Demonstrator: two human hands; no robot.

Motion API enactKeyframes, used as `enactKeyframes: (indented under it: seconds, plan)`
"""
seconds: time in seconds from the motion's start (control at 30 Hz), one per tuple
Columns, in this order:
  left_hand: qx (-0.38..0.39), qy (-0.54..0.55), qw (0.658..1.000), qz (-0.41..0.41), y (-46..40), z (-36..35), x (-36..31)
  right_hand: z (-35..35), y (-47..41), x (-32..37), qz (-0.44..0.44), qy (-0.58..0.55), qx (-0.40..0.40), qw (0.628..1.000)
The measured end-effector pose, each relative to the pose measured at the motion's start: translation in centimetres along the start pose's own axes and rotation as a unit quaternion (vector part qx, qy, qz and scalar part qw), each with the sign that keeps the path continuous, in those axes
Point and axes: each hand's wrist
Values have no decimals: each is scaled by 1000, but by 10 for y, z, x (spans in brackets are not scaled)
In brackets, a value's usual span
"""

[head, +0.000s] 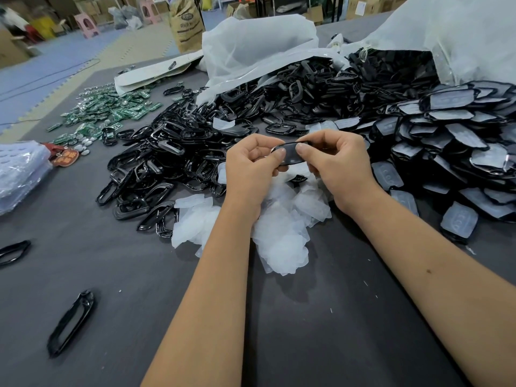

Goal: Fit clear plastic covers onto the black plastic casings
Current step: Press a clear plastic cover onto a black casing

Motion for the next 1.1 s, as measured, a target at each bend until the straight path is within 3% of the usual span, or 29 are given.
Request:
enactKeyframes:
  seconds: [0.33, 0.7, 1.1]
  plan:
    - [-24, 20, 1000, 2, -1, -1, 0, -1, -2, 1, -44, -94, -2, 995]
    - [-17, -48, 997, -55, 0, -4, 2, -1, 0, -5, 16, -16, -1, 1000]
    - [-41, -8, 999, -35, -2, -3, 3, -2, -1, -7, 23, -21, 18, 999]
Point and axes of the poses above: each hand's wrist, its own y-axis away from the middle knuckle, its own z-axis out of the back of the hand, x = y × z, and after that the axes turned 14 degrees about z, right-handed
